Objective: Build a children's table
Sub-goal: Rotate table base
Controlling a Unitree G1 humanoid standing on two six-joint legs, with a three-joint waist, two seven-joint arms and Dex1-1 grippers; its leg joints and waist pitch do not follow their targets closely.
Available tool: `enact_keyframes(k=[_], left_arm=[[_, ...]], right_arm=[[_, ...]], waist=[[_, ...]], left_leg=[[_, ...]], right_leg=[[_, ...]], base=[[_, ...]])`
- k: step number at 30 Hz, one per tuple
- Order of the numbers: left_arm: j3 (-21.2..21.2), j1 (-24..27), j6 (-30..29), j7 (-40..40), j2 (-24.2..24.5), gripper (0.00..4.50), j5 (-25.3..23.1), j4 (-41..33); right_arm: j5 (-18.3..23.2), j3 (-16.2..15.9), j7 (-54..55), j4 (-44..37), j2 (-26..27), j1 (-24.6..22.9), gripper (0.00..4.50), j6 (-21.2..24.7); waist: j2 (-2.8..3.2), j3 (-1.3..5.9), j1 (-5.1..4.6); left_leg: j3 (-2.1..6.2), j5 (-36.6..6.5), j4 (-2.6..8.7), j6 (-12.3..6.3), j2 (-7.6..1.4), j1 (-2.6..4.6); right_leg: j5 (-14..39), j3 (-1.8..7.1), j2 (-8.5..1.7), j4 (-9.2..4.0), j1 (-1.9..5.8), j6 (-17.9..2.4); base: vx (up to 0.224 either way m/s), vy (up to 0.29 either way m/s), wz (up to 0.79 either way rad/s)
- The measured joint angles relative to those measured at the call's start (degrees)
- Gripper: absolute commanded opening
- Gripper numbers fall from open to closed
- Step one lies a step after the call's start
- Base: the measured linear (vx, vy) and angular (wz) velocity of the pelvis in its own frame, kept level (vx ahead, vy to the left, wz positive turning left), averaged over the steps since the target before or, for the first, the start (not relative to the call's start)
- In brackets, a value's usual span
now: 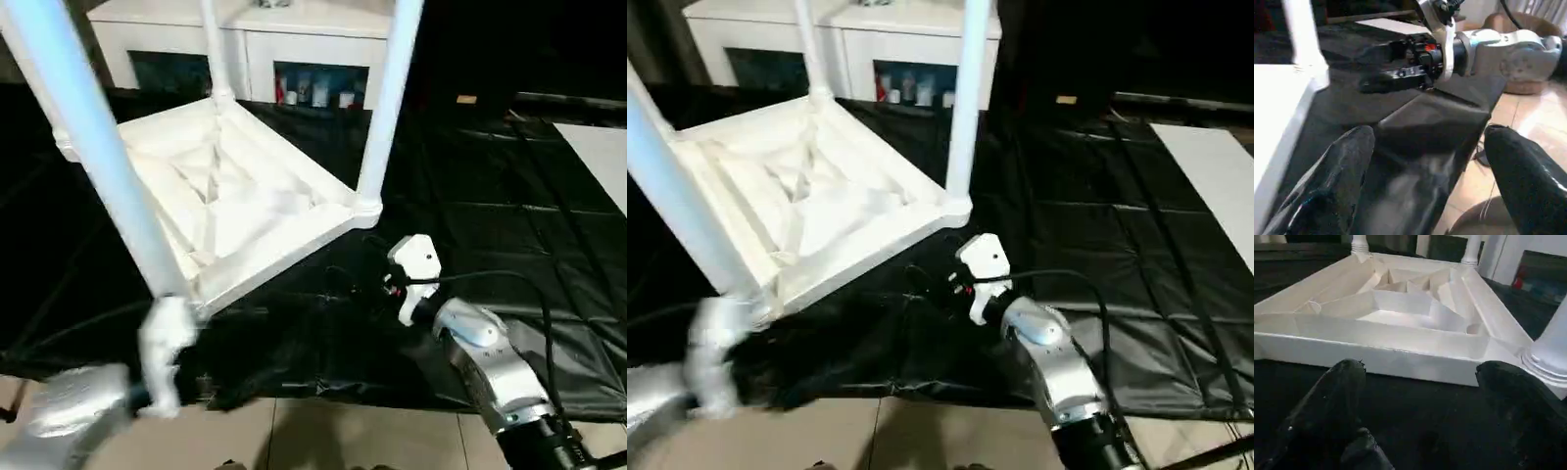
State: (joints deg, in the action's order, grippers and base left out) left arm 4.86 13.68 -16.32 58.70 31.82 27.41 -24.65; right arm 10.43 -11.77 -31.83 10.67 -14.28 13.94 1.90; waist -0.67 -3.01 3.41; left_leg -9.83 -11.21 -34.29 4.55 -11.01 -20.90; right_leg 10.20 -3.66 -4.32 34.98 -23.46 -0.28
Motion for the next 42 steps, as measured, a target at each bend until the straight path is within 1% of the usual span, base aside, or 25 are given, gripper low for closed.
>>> enact_keyframes(k=[2, 3, 7, 9, 10, 13, 14, 16, 18, 19, 21, 23, 25, 27, 28, 30, 32, 34, 35, 36, 39, 40, 42], left_arm=[[2.78, 1.40, 0.87, 2.15, 2.49, 4.05, 0.81, 1.08], [4.20, 2.34, 1.15, 3.56, 4.57, 4.05, 1.04, 2.17], [6.48, 3.85, 0.89, 6.20, 7.45, 4.05, 1.59, 4.13], [8.41, 4.71, 0.12, 7.67, 9.46, 4.05, 1.81, 6.17], [10.66, 5.13, -0.02, 8.86, 10.87, 4.05, 2.26, 8.10], [14.41, 5.70, 0.34, 11.40, 13.43, 4.05, 3.00, 12.47], [15.27, 5.26, 0.50, 11.64, 13.67, 4.05, 3.36, 13.93], [17.16, 2.75, 1.78, 11.08, 13.73, 4.05, 3.59, 17.86], [18.96, -0.67, 3.97, 8.89, 13.70, 4.05, 3.32, 21.74], [19.18, -0.86, 4.16, 8.65, 13.71, 4.05, 3.28, 21.92], [19.78, -5.92, 6.52, 4.21, 11.64, 4.05, 2.66, 24.06], [19.35, -8.68, 6.99, 2.99, 9.82, 4.05, 2.66, 24.10], [17.09, -11.26, 7.14, 2.96, 8.40, 4.05, 2.48, 24.29], [12.96, -14.74, 7.09, 4.12, 6.81, 4.05, 2.14, 25.78], [11.51, -15.62, 6.92, 4.87, 6.25, 4.05, 2.14, 26.26], [8.77, -17.95, 6.58, 6.16, 5.60, 4.05, 1.80, 27.65], [7.27, -20.03, 6.78, 6.39, 4.86, 4.05, 0.78, 28.87], [5.80, -21.93, 7.68, 6.34, 4.10, 4.05, -0.81, 30.19], [4.80, -23.77, 8.52, 5.82, 3.09, 4.05, -2.29, 31.88], [3.54, -26.38, 9.98, 4.71, 1.53, 4.05, -4.28, 34.63], [-0.48, -30.28, 11.72, 2.68, -1.94, 4.05, -7.84, 38.55], [-1.53, -30.92, 11.92, 2.25, -2.95, 4.05, -8.44, 38.96], [-4.19, -33.85, 11.90, 1.36, -6.43, 4.05, -9.41, 40.35]], right_arm=[[-0.01, -0.03, -0.39, -0.44, -0.18, 0.14, 4.14, 0.22], [-0.01, -0.02, -0.87, -0.73, -0.33, 0.15, 4.14, 0.32], [-0.01, -0.02, -1.23, -0.91, -0.49, 0.18, 4.14, 0.52], [-0.02, 0.03, -1.27, -0.93, -0.70, 0.18, 4.14, 0.58], [-0.02, 0.04, -1.33, -0.94, -0.89, 0.18, 4.14, 0.75], [-0.03, 0.04, -1.39, -0.96, -1.03, 0.18, 4.14, 1.23], [-0.03, 0.08, -1.40, -0.96, -1.08, 0.18, 4.14, 1.28], [-0.05, 0.07, -1.68, -1.01, -1.03, 0.19, 4.14, 1.34], [-0.09, -0.02, -2.38, -1.12, -1.18, 0.19, 4.14, 1.36], [-0.09, -0.02, -2.42, -1.15, -1.19, 0.18, 4.14, 1.36], [-0.06, -0.06, -3.61, -1.46, -1.78, -0.06, 4.14, 1.43], [-0.06, -0.31, -4.15, -1.61, -1.81, -0.15, 4.14, 1.46], [-0.10, -0.73, -4.63, -1.62, -1.99, -0.20, 4.14, 1.47], [-0.29, -1.31, -4.83, -1.60, -1.82, -0.04, 4.14, 1.60], [-0.33, -1.79, -4.95, -1.64, -1.50, 0.10, 4.14, 1.62], [-0.70, -2.06, -5.00, -1.61, -1.49, 0.15, 4.14, 1.76], [-1.06, -2.12, -5.03, -1.61, -1.51, 0.19, 4.14, 1.78], [-1.25, -2.19, -5.16, -1.67, -1.57, 0.12, 4.14, 1.83], [-1.28, -2.13, -5.55, -1.74, -1.83, -0.03, 4.14, 1.94], [-1.25, -2.35, -6.28, -2.27, -2.17, -0.22, 4.14, 2.38], [-0.79, -3.60, -8.65, -5.00, -2.51, -1.00, 4.14, 3.12], [-0.75, -4.09, -9.14, -5.57, -2.74, -1.20, 4.14, 3.25], [-0.73, -4.44, -10.09, -6.15, -3.84, -2.07, 4.14, 4.10]], waist=[[-0.03, 0.02, -0.01], [-0.04, 0.02, -0.06], [-0.12, 0.07, -0.06], [-0.18, 0.11, -0.12], [-0.23, 0.13, -0.13], [-0.23, 0.14, -0.14], [-0.18, 0.11, -0.08], [-0.19, 0.11, 0.03], [-0.24, 0.15, 0.13], [-0.25, 0.15, 0.11], [-0.41, 0.24, 0.15], [-0.56, 0.34, 0.14], [-0.74, 0.45, 0.14], [-0.78, 0.48, 0.18], [-0.86, 0.53, 0.08], [-0.84, 0.52, 0.00], [-0.85, 0.53, -0.03], [-0.63, 0.43, -0.09], [-0.54, 0.42, -0.07], [-0.47, 0.41, 0.30], [-0.40, 0.40, 1.01], [-0.41, 0.41, 1.09], [-0.41, 0.40, 1.81]], left_leg=[[-0.01, 0.00, 0.00, 0.00, 0.01, 0.03], [-0.01, 0.00, 0.00, 0.00, 0.01, 0.02], [-0.01, 0.00, 0.00, 0.00, 0.02, 0.10], [-0.01, 0.00, 0.02, 0.01, 0.02, 0.14], [-0.01, 0.00, 0.02, 0.01, 0.02, 0.18], [-0.01, -0.01, 0.03, 0.01, 0.02, 0.39], [-0.01, -0.01, 0.03, 0.01, 0.03, 0.44], [-0.01, -0.01, 0.04, 0.01, 0.04, 0.52], [0.00, -0.01, 0.05, 0.02, 0.03, 0.59], [0.00, -0.01, 0.05, 0.02, 0.03, 0.60], [-0.01, -0.01, 0.03, 0.01, 0.06, 0.74], [-0.02, -0.01, 0.03, 0.01, 0.06, 0.81], [-0.02, -0.01, 0.03, 0.01, 0.05, 0.84], [-0.02, -0.01, 0.02, 0.02, 0.06, 0.83], [-0.02, -0.01, 0.03, 0.02, 0.05, 0.83], [-0.02, 0.01, 0.03, 0.04, 0.05, 0.83], [-0.02, 0.01, 0.03, 0.04, 0.05, 0.83], [-0.02, 0.01, 0.05, 0.04, 0.05, 0.82], [-0.02, 0.01, 0.05, 0.05, 0.05, 0.82], [-0.01, 0.01, 0.05, 0.05, 0.05, 0.78], [-0.02, 0.01, 0.03, 0.04, 0.05, 0.74], [-0.02, 0.01, 0.02, 0.04, 0.05, 0.73], [-0.04, 0.01, -0.05, 0.04, 0.06, 0.67]], right_leg=[[0.00, 0.03, 0.00, 0.01, 0.00, 0.00], [0.00, 0.03, 0.00, 0.01, 0.02, 0.00], [0.00, 0.09, 0.01, 0.03, 0.04, 0.00], [0.00, 0.08, 0.02, 0.05, 0.04, 0.00], [0.00, 0.08, 0.03, 0.05, 0.05, 0.00], [0.00, 0.09, 0.03, 0.05, 0.19, 0.01], [0.01, 0.09, 0.02, 0.04, 0.26, 0.01], [0.01, 0.10, 0.02, 0.02, 0.34, 0.01], [0.00, 0.10, 0.02, 0.03, 0.41, 0.01], [0.00, 0.10, 0.02, 0.04, 0.42, 0.00], [0.00, 0.13, 0.01, 0.03, 0.58, 0.00], [0.00, 0.13, 0.00, 0.03, 0.65, 0.00], [-0.01, 0.13, 0.01, 0.04, 0.67, -0.02], [-0.02, 0.14, 0.01, 0.06, 0.66, -0.04], [-0.03, 0.14, 0.01, 0.08, 0.65, -0.05], [-0.04, 0.14, 0.01, 0.12, 0.62, -0.06], [-0.04, 0.13, 0.01, 0.13, 0.62, -0.06], [-0.04, 0.13, 0.01, 0.12, 0.60, -0.07], [-0.04, 0.13, 0.01, 0.13, 0.60, -0.07], [-0.04, 0.09, 0.00, 0.12, 0.62, -0.07], [-0.16, 0.11, -0.02, 0.08, 0.67, -0.28], [-0.18, 0.11, -0.02, 0.06, 0.67, -0.30], [-0.20, 0.11, -0.07, 0.02, 0.69, -0.33]], base=[[0.000, 0.000, 0.00], [0.000, 0.000, 0.00], [0.000, 0.000, 0.00], [0.000, 0.000, 0.00], [0.000, 0.000, 0.00], [0.000, 0.000, 0.00], [0.000, 0.000, 0.00], [0.000, 0.000, 0.00], [0.000, 0.000, 0.00], [0.000, 0.000, 0.00], [0.000, 0.000, 0.00], [0.000, 0.000, 0.00], [0.000, 0.000, 0.00], [0.000, 0.000, 0.00], [0.000, 0.000, 0.00], [0.000, 0.000, 0.00], [0.000, 0.000, 0.00], [0.000, 0.000, 0.00], [0.000, 0.000, 0.00], [0.000, 0.000, 0.00], [0.000, 0.000, 0.00], [0.000, 0.000, 0.00], [0.000, 0.000, 0.00]])
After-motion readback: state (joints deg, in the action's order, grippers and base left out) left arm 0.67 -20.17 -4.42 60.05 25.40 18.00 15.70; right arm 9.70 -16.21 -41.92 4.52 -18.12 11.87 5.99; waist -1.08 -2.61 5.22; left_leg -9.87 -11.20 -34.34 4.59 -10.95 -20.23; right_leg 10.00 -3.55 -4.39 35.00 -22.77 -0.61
